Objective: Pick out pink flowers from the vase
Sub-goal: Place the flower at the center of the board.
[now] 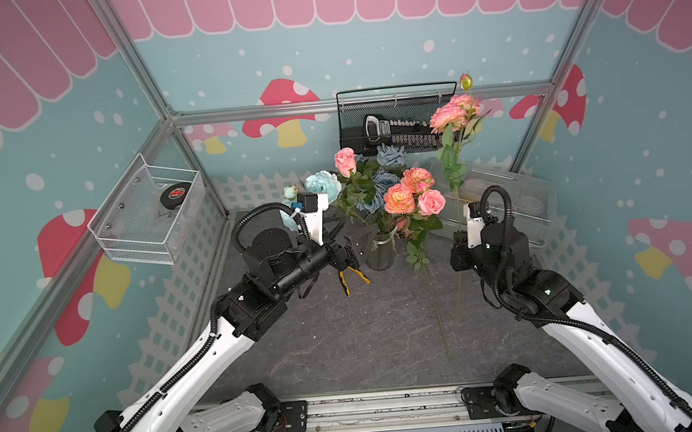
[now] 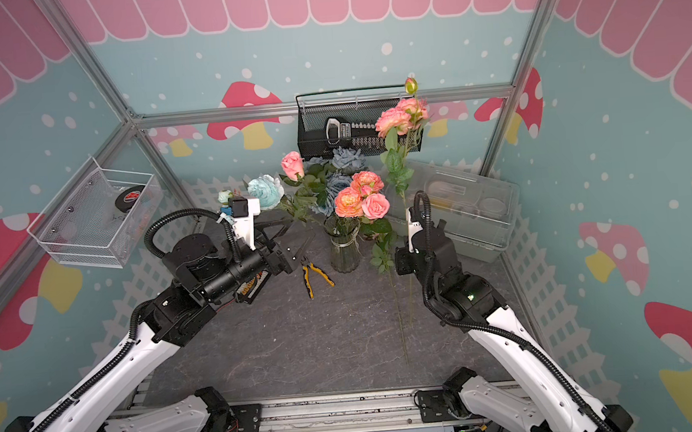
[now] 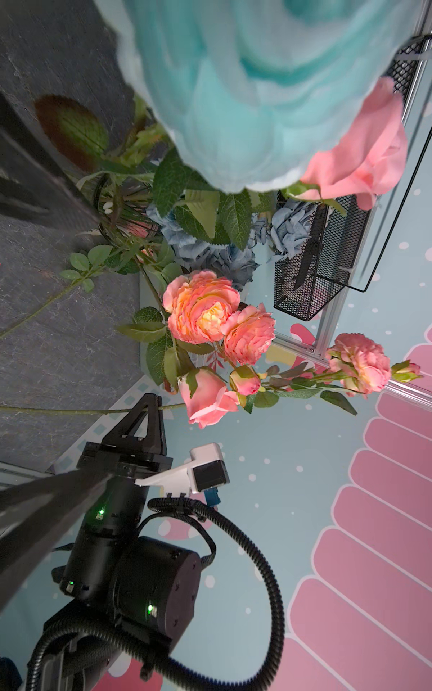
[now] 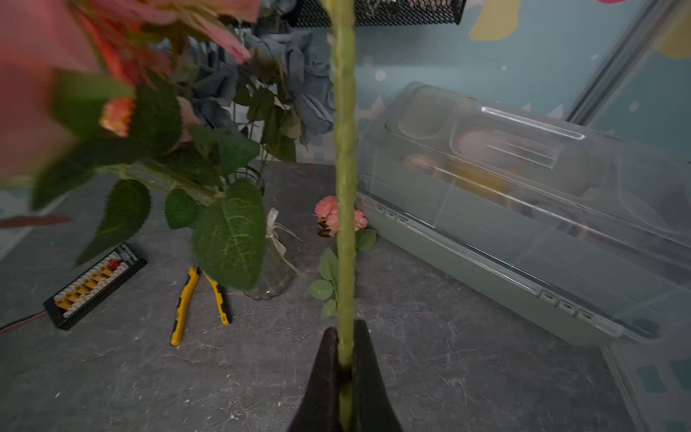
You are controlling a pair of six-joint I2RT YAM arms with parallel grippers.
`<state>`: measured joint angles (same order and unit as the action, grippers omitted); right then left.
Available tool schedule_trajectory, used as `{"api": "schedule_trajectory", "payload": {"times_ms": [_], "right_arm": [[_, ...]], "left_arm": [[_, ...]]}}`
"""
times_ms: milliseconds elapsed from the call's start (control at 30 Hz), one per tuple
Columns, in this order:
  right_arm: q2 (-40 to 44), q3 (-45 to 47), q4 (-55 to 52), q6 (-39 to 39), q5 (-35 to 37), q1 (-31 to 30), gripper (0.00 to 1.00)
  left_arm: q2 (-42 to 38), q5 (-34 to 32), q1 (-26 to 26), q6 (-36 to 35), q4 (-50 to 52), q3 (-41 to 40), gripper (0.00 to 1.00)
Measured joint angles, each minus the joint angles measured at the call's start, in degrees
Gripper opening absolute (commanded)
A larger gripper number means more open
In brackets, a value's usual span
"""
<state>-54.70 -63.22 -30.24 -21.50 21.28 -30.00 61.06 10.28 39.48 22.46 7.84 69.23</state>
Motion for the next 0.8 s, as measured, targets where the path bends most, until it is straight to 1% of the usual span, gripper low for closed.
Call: {"api": "schedule_trajectory", "payload": {"times_ms": [167,433,633,800], "right_arm": [[-3.02,2.03,0.15,-1.51,-1.55,4.63,0.0],[-12.2,5.64,2.4,-2.19,-8.02,6.19,0.0],[-20.11,6.56,5.62,-2.34,-11.85,7.67,0.0],[-26.27,6.95,8.72,-2.38,-15.02,8.28,0.0]], "left_arm": [[0.0,-0.09,-0.02,0.04,-0.2,-0.22,0.99],[0.0,-0.07,-0.04,0.07,-0.48,-0.37,0.99],[0.15,-0.02,-0.04,0.07,-0.87,-0.37,0.99],[2.08,0.2,0.02,-0.83,-2.23,-0.42,0.99]]}}
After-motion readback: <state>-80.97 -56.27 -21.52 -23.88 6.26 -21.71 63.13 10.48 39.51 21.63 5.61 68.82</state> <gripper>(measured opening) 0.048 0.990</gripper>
